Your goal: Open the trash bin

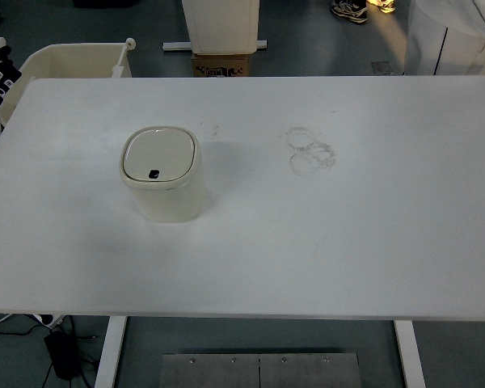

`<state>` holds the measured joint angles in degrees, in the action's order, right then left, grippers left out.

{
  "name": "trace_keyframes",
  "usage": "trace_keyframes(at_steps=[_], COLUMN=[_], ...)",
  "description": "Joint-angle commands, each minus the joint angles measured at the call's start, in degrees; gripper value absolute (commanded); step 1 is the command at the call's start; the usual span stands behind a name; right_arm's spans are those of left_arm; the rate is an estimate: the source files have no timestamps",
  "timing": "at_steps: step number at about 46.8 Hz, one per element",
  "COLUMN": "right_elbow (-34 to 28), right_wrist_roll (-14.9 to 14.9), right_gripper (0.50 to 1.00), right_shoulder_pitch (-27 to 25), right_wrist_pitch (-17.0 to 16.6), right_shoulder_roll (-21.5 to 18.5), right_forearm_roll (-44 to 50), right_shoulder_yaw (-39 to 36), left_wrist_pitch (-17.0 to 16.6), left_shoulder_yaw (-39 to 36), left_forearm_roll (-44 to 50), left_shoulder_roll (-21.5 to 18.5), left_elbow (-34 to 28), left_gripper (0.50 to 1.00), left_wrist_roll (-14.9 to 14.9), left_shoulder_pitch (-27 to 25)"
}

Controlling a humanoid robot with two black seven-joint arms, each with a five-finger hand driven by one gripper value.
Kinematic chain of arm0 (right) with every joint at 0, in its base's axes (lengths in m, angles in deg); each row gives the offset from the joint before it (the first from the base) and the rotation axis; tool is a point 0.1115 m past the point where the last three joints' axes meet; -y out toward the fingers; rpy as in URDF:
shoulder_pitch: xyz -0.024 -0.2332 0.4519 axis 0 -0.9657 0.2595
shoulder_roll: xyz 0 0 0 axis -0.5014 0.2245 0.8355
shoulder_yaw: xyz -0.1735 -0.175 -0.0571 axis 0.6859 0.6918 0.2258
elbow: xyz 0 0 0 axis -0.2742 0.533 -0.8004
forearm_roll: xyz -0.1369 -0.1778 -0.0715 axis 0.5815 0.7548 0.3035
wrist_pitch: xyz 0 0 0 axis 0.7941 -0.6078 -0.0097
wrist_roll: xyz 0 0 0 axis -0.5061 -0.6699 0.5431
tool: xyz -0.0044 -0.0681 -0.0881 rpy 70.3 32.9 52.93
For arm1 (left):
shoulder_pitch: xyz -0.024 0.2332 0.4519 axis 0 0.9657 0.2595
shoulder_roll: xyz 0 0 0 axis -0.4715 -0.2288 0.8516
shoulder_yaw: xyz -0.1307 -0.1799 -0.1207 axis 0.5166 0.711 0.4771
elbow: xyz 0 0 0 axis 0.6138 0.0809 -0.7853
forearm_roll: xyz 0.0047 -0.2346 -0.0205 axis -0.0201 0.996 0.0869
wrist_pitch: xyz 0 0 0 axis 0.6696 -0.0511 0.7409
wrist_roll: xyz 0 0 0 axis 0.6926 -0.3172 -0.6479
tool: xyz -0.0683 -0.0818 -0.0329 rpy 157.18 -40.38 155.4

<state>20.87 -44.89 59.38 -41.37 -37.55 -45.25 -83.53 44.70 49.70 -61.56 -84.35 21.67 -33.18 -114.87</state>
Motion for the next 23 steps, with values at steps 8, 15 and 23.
trace_keyframes(at_steps=[8, 15, 23], right_elbow=[0.00, 0.00, 0.00], right_wrist_roll=[0.00, 0.00, 0.09], right_gripper=[0.991, 0.991, 0.991], right_shoulder_pitch=[0.00, 0.00, 0.00], right_wrist_pitch=[0.00, 0.00, 0.00], right_shoulder_roll=[0.00, 0.00, 0.00], right_forearm_roll=[0.00, 0.00, 0.00], right_shoulder_yaw=[0.00, 0.00, 0.08], left_wrist_pitch=[0.08, 0.08, 0.08], left_shoulder_yaw=[-0.05, 0.04, 0.22], left_forearm_roll=[0.00, 0.09, 0.09], left_shoulder_roll=[0.07, 0.07, 0.16], left_elbow=[-0.07, 0.02, 0.02], left_gripper=[1.000, 1.000, 1.000], left_wrist_roll=[0.00, 0.00, 0.09], left_shoulder_pitch=[0.09, 0.09, 0.18])
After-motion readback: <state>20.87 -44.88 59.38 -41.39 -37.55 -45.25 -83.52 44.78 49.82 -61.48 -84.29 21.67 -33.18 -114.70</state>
